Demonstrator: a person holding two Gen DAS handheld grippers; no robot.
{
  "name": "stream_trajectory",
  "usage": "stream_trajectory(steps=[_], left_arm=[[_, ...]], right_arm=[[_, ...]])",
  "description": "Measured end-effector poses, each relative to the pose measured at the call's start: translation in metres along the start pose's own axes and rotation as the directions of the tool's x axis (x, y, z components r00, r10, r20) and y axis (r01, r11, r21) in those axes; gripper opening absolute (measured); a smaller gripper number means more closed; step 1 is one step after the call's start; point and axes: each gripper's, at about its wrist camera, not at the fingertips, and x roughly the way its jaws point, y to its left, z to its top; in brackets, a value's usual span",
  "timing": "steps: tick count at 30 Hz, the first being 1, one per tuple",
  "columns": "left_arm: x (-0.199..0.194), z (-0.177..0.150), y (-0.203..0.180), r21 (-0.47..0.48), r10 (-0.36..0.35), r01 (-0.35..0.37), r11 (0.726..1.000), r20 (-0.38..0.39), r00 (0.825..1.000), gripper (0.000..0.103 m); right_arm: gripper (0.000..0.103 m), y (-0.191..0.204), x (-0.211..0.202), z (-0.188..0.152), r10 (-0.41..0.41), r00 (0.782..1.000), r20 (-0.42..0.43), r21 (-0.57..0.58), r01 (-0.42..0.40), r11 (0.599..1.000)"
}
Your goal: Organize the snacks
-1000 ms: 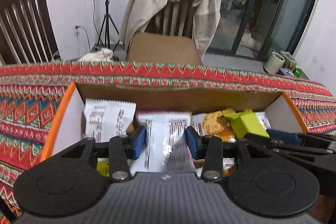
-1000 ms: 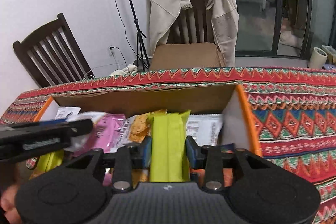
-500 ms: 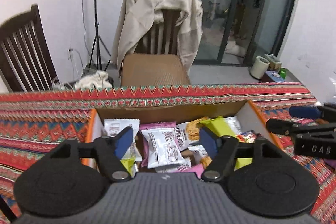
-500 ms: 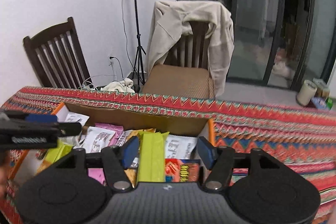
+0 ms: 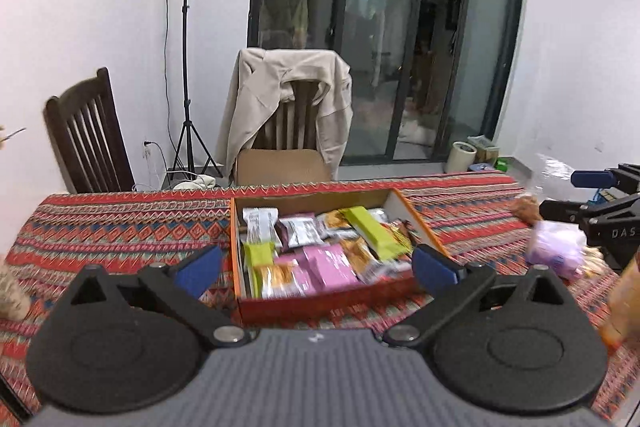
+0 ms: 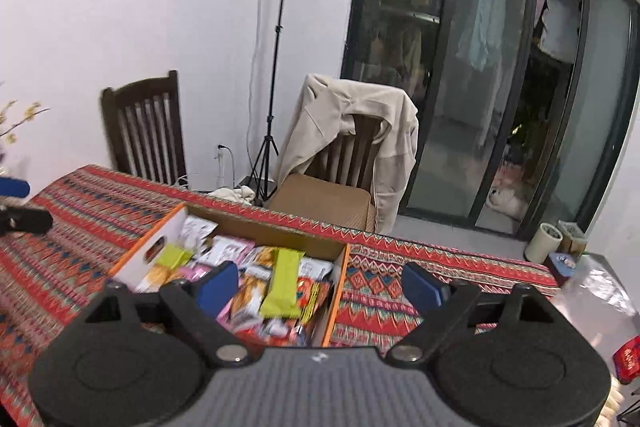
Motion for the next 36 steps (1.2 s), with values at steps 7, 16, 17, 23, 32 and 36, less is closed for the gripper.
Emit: stream_trajectory(steps=[7, 16, 17, 23, 32, 36], left_arm=[[-0.113, -0.079, -0.029, 0.027, 0.012, -0.015, 1.0, 0.103, 0.995, 0.103], [-0.206, -0.228, -0.053, 0.033, 0.092, -0.103, 0.994, 0.24, 0.967, 0.103], [-0.212, -0.244, -0.054, 0.024, 0.101, -0.11, 0.994, 0.246, 0.964, 0.103], [-0.24, -0.34, -0.059, -0.001, 0.162, -0.168, 0.986, 0.269, 0.949, 0.103], [-0.233, -0.439, -0.064, -0.061, 0.329, -0.324, 0.944, 0.223, 0.917, 0.103], [-0.228, -0.436, -0.063, -0.082, 0.244, -0.232, 0.969, 0.182, 0.953, 0.103]], right_arm=[[0.1, 0.038, -0.111, -0.064, 0.038, 0.997, 0.071, -0.041, -0.035, 0.999], [0.103, 0.097, -0.221, -0.18, 0.04, 0.982, 0.185, -0.049, -0.031, 0.998], [0.103, 0.107, -0.233, -0.197, 0.042, 0.98, 0.193, -0.053, -0.032, 0.998], [0.103, 0.154, -0.27, -0.287, 0.014, 0.969, 0.245, -0.004, -0.014, 1.0], [0.103, 0.218, -0.271, -0.397, -0.077, 0.963, 0.258, 0.103, 0.052, 0.993], [0.103, 0.228, -0.269, -0.424, -0.046, 0.969, 0.242, 0.115, 0.018, 0.993]])
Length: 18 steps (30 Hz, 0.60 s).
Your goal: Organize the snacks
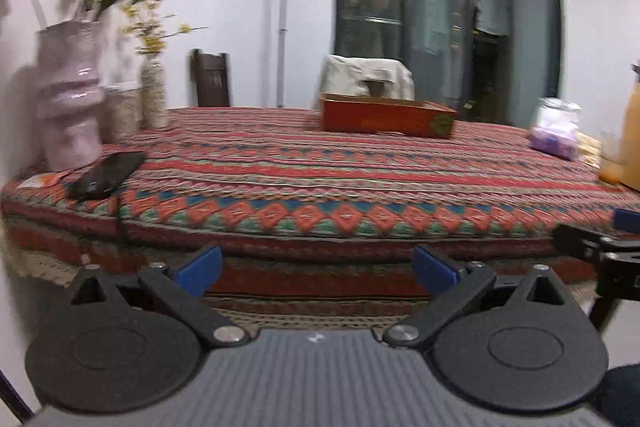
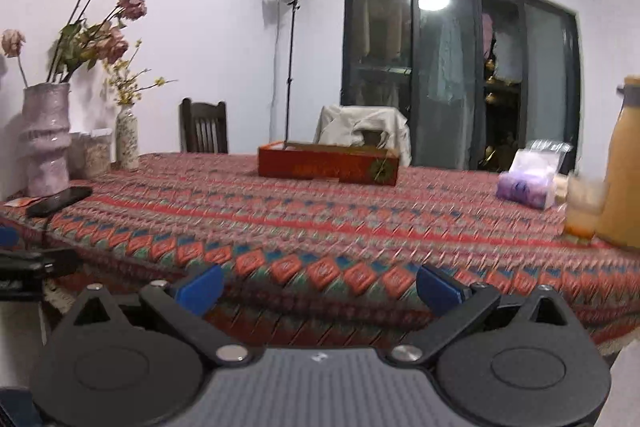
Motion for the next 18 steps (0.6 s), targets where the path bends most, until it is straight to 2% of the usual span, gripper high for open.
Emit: stream_trajectory(steps=[6, 18], left_arm=[[-0.006, 0.004, -0.008, 0.03, -0.025, 0.023, 0.999, 0.054, 0.998, 0.103], [-0.009, 0.004, -0.012, 0.038, -0.037, 0.034, 0.999, 0.067, 0.997, 0.103]], right_arm=[[0.103, -0.009, 0.002, -0.005, 0.031, 0.999, 0.009, 0.09, -0.032, 0.995], [0.103, -0.007, 0.0, 0.001, 0.048, 0.998, 0.042, 0.079, -0.051, 0.996]])
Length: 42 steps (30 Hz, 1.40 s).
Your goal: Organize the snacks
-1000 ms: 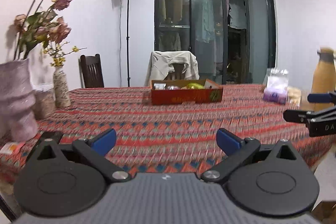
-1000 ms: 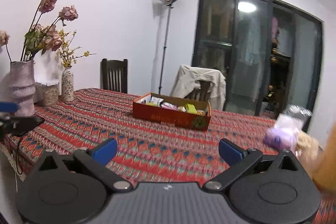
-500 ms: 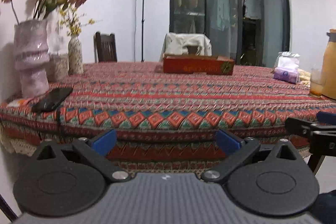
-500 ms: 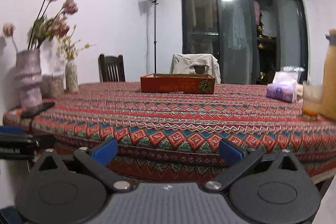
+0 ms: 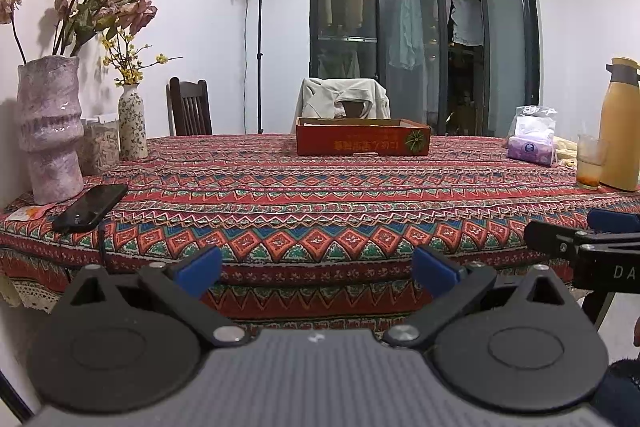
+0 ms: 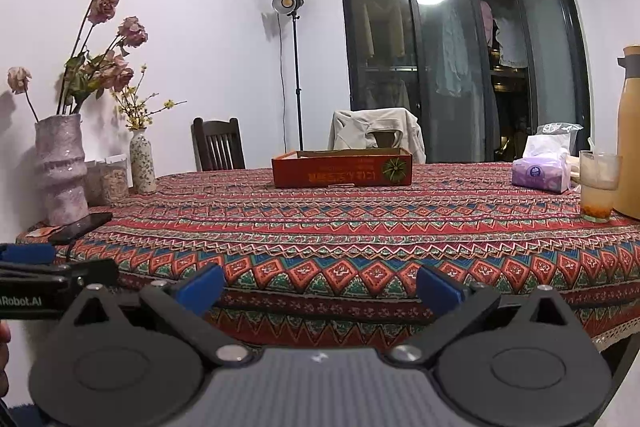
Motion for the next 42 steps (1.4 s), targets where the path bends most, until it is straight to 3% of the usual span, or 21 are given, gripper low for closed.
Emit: stream_trajectory(steps=[42], left_arm=[[-0.0016, -0.0007, 0.0008, 0.009, -0.006, 0.006, 1.0, 0.001, 1.0, 0.103]], right_arm=[[0.103, 0.0012, -0.002, 0.0008, 0.0, 1.0, 0.014, -0.009, 0.0, 1.0]])
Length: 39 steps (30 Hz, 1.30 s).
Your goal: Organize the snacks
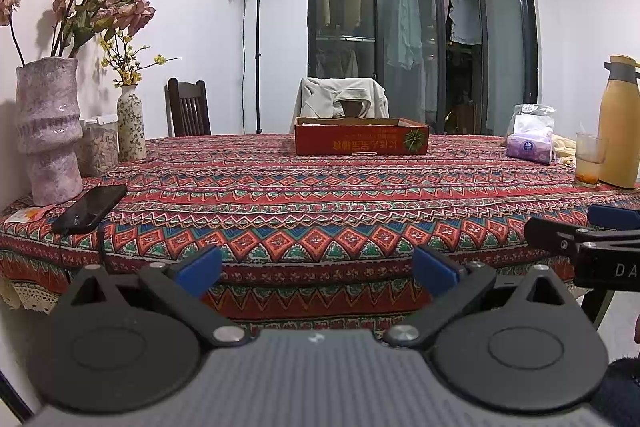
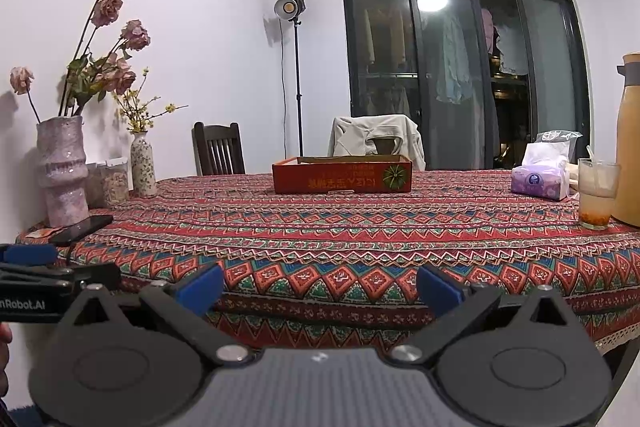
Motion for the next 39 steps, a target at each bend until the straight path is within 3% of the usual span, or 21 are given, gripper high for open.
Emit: stream_trajectory(steps=[39], left_arm=[[-0.001, -0.0021, -0.0033, 0.014, -0.001, 0.001, 1.0, 0.005, 1.0, 0.103]], right_arm=[[0.103, -0.0015, -0.0009, -0.0007, 0.001, 1.0, 0.004, 0.005, -0.001, 1.0]])
